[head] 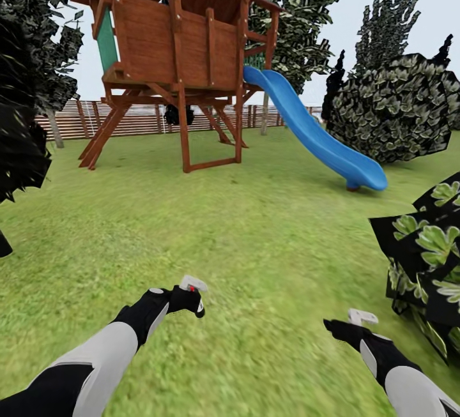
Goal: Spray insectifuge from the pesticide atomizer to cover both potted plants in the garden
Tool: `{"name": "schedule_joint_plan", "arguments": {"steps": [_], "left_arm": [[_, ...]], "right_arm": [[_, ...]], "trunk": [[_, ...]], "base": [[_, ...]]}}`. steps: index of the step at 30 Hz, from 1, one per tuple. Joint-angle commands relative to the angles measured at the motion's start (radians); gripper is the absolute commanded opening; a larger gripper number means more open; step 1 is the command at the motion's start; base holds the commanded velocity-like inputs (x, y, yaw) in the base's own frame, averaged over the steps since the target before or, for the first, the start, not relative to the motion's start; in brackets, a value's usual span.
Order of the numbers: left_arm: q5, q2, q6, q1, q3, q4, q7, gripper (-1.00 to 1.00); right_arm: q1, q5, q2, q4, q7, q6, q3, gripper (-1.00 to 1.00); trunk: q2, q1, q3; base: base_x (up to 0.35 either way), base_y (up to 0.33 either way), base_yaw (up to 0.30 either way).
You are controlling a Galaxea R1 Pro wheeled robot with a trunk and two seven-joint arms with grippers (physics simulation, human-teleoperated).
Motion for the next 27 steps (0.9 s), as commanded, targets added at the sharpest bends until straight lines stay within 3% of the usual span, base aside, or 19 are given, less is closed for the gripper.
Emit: {"name": "schedule_joint_plan", "arguments": {"steps": [1, 27], "left_arm": [[-0.002, 0.000, 0.007, 0.000, 0.002, -0.002, -0.004, -1.00], [-0.002, 0.000, 0.007, 0.000, 0.002, -0.002, -0.004, -1.00]], "right_arm": [[-0.001, 0.008, 0.001, -0.002, 0.007, 0.005, -0.008, 1.00], [-0.001, 0.008, 0.000, -0.002, 0.007, 0.005, -0.008, 1.00]], "trunk": [[0.000, 0.000, -0.001], [0.000, 0.000, -0.001]], "base": [[0.337, 0.113, 0.000], [0.336, 0.113, 0.000]]}}
